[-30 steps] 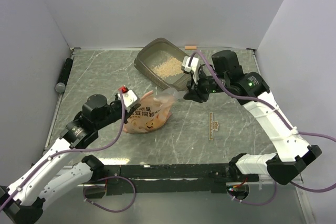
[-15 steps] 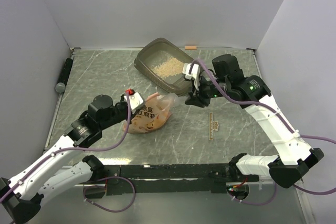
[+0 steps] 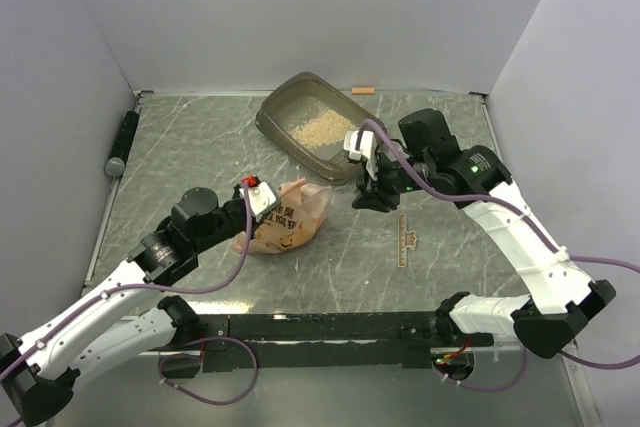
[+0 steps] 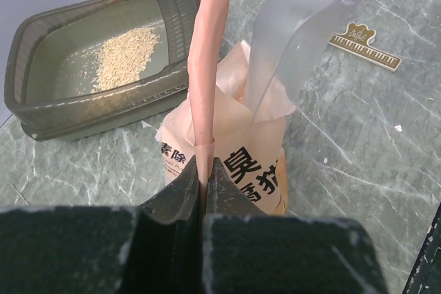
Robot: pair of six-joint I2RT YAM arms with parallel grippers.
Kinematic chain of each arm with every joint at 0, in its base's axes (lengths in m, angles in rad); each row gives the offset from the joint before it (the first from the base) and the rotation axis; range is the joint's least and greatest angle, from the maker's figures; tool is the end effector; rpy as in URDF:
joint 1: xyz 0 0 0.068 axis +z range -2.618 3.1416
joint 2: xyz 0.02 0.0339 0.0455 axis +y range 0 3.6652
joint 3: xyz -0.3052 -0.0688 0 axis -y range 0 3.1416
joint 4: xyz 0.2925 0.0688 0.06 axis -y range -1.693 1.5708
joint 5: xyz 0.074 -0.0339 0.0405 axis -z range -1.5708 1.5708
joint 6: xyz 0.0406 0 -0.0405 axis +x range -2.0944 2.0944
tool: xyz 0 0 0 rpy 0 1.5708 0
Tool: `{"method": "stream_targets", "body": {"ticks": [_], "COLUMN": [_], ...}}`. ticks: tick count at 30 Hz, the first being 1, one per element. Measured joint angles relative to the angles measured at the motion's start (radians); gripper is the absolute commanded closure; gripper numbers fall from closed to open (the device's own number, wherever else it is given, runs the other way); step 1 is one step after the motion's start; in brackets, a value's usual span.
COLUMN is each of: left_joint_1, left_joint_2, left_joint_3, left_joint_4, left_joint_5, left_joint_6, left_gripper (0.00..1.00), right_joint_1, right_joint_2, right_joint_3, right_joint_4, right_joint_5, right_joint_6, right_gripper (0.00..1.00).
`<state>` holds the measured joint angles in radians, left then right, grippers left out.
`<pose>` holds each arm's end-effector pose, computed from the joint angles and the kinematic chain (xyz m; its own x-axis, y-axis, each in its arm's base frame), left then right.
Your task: Fill the litter box with clean litter
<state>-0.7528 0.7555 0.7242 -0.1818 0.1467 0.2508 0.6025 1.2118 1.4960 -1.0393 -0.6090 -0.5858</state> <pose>0.1446 -0.1436 0.3494 0.0442 0.2950 -0.9545 0.7945 0.5688 0.2126 0.1968 0.1636 0.4653 -0.0238 -0.5668 -0.8235 -0.9855 0.1517 -0.0759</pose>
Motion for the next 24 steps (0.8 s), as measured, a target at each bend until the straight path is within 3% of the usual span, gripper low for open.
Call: {"method": "stream_targets", "body": {"ticks": [11,17,24], "left_joint_1": [-0.040,-0.084,-0.166], "left_joint_2": [-0.100,-0.108,-0.111], "left_joint_3": [-0.092,-0.101,-0.103], "left_joint_4": [0.062,0.065,0.045], "left_joint_5": [-0.019,-0.068,-0.141], "left_joint_6": [0.000,0.019,0.051], "left_gripper": [0.99,0.99,0.99], "right_joint_1": [0.007,0.010,0.005], "right_joint_2": [0.200,0.333,0.372], "right_joint_3": [0.059,0.169,0.188], "right_joint_4": [0.014,-0.004,-0.024], "right_joint_5": [-0.065,-0.068,-0.013], "right_joint_6": [0.081,0.210,0.433], "right_gripper": [1.00,1.00,1.00]}}
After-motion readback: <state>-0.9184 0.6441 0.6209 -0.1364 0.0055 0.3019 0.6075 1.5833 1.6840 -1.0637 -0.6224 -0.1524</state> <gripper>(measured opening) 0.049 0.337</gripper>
